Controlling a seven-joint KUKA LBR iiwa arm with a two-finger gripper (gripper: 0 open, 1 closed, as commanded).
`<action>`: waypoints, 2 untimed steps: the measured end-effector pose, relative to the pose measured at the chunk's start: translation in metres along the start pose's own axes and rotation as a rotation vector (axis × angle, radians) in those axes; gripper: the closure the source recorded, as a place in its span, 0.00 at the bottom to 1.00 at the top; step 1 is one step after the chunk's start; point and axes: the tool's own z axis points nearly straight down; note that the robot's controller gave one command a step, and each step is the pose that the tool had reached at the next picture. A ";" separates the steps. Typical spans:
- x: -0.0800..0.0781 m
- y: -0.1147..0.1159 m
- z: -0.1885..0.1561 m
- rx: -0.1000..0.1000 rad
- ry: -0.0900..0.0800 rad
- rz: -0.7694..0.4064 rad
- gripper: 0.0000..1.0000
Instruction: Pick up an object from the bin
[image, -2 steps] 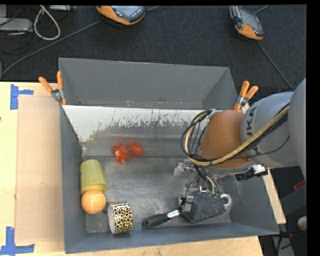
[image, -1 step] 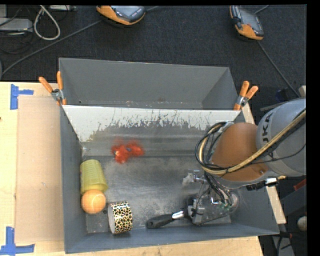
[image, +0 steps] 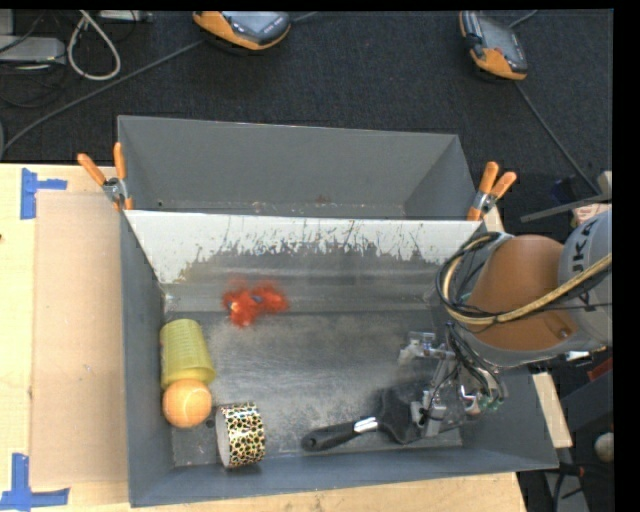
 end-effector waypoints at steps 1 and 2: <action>-0.017 -0.026 0.001 0.003 0.000 -0.243 0.00; -0.006 -0.030 0.001 0.005 -0.011 -0.291 0.00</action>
Offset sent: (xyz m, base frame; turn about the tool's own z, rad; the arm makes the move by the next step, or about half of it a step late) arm -0.0193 -0.0315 -0.0046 0.1271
